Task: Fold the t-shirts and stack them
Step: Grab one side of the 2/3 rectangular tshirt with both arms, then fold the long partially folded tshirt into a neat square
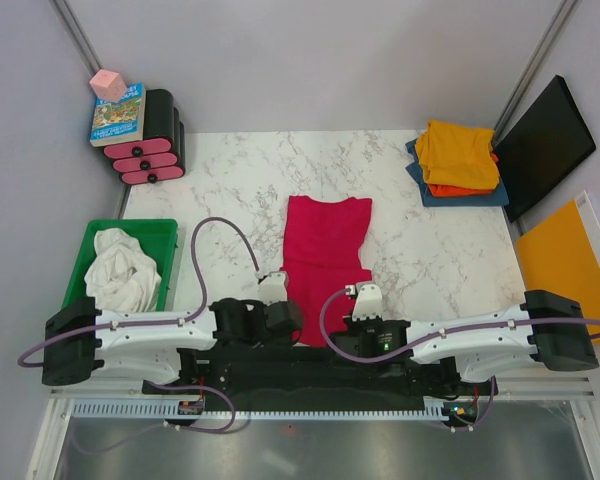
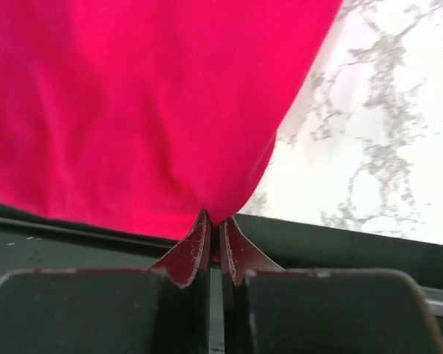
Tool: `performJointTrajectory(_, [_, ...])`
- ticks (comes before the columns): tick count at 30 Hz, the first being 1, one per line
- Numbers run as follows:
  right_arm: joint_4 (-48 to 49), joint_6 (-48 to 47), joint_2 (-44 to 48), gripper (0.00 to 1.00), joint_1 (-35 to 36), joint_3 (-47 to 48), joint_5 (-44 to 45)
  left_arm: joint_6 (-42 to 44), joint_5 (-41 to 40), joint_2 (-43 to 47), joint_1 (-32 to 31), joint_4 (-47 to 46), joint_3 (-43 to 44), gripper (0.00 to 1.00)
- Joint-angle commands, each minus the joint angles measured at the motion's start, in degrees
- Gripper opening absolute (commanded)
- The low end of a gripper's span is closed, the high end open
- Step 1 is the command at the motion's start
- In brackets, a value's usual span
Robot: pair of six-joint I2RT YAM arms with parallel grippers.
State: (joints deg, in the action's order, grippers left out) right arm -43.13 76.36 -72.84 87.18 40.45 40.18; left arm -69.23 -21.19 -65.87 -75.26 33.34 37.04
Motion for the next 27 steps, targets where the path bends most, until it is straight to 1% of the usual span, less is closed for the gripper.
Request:
performJointTrajectory(1, [-5.81, -0.51, 0.24, 0.00, 0.36, 3.58, 6.47, 2.43, -5.08, -0.84, -0.59, 1.99, 3.74, 0.02])
performJointTrajectory(6, [-10.29, -1.73, 0.94, 0.00, -0.43, 7.54, 10.96, 4.19, -7.37, -0.76, -0.59, 3.57, 7.08, 0.02])
performJointTrajectory(9, [-11.00, -4.54, 2.34, 0.00, -2.62, 9.30, 12.20, 5.07, -8.95, -0.76, -0.50, 4.62, 8.84, 0.02])
performJointTrajectory(12, [-10.57, -7.53, 3.31, 0.00, -6.13, 11.14, 13.69, 6.47, -10.44, -0.93, -0.32, 5.50, 10.77, 0.02])
performJointTrajectory(14, [-10.04, -11.39, 3.23, 0.00, -9.38, 13.25, 14.04, 8.49, -11.06, -1.37, 0.03, 5.94, 12.96, 0.02])
performJointTrajectory(17, [-7.41, -17.10, 3.05, 0.00, -12.72, 14.92, 13.96, 10.87, -12.64, -1.90, 0.73, 6.74, 16.13, 0.02])
performJointTrajectory(19, [-4.77, -19.31, 2.62, 0.00, -15.26, 15.62, 13.43, 12.27, -13.09, -2.60, 1.43, 6.74, 17.36, 0.02])
performJointTrajectory(22, [-1.61, -23.17, 1.12, 0.00, -18.08, 16.24, 12.03, 14.11, -12.74, -3.39, 4.33, 6.65, 18.42, 0.02])
performJointTrajectory(25, [1.73, -26.34, -0.72, 0.00, -21.24, 16.94, 10.53, 17.01, -11.95, -4.27, 8.37, 5.69, 19.12, 0.02])
performJointTrajectory(26, [3.30, -28.17, -1.77, 0.00, -22.22, 17.29, 10.09, 18.16, -11.60, -4.53, 10.90, 5.25, 19.30, 0.02])
performJointTrajectory(27, [4.19, -28.98, -2.30, 0.00, -23.10, 17.65, 9.39, 19.21, -11.07, -4.88, 12.15, 4.72, 19.48, 0.02])
